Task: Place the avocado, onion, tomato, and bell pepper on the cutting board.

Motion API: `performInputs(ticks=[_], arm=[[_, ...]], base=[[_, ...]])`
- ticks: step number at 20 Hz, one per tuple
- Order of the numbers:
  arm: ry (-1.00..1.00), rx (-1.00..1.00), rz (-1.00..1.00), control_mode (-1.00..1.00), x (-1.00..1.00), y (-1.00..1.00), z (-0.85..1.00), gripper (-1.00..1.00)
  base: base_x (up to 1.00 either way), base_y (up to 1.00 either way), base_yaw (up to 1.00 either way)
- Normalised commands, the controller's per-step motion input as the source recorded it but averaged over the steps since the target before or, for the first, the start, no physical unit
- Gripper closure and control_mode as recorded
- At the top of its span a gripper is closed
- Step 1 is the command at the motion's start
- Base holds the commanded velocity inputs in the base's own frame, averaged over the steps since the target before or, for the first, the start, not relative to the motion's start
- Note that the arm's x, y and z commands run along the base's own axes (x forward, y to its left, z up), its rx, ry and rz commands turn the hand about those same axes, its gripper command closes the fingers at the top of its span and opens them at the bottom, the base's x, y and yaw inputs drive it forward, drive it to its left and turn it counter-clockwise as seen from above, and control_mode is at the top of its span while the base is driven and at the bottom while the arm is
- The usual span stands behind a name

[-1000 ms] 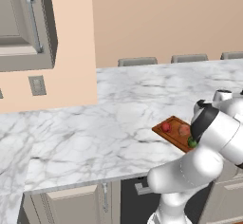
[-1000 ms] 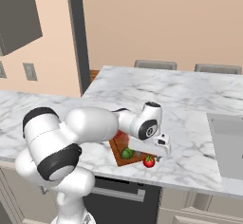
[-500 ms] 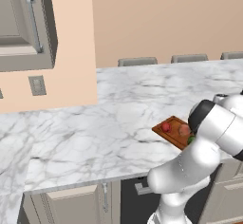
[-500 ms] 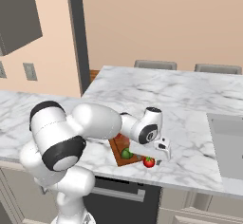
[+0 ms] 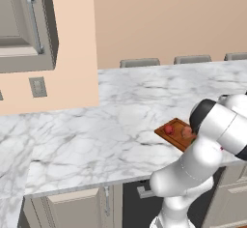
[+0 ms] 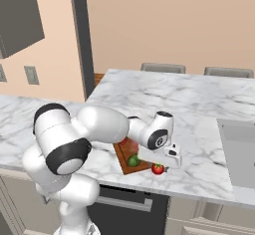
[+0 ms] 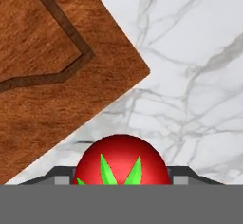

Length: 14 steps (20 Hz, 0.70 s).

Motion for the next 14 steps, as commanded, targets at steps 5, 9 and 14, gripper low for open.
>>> performInputs(ticks=[5,9,14], arm=[[-0.01,0.0,0.0,-1.0,-0.04,0.11,0.43,1.0],[-0.02,0.0,0.0,-1.0,0.01,0.33,0.34,1.0],[-0.07,0.0,0.0,-1.0,0.19,0.25,0.19,1.0]], base=[[0.0,0.0,0.0],[0.0,0.0,0.0],[0.0,0.0,0.0]])
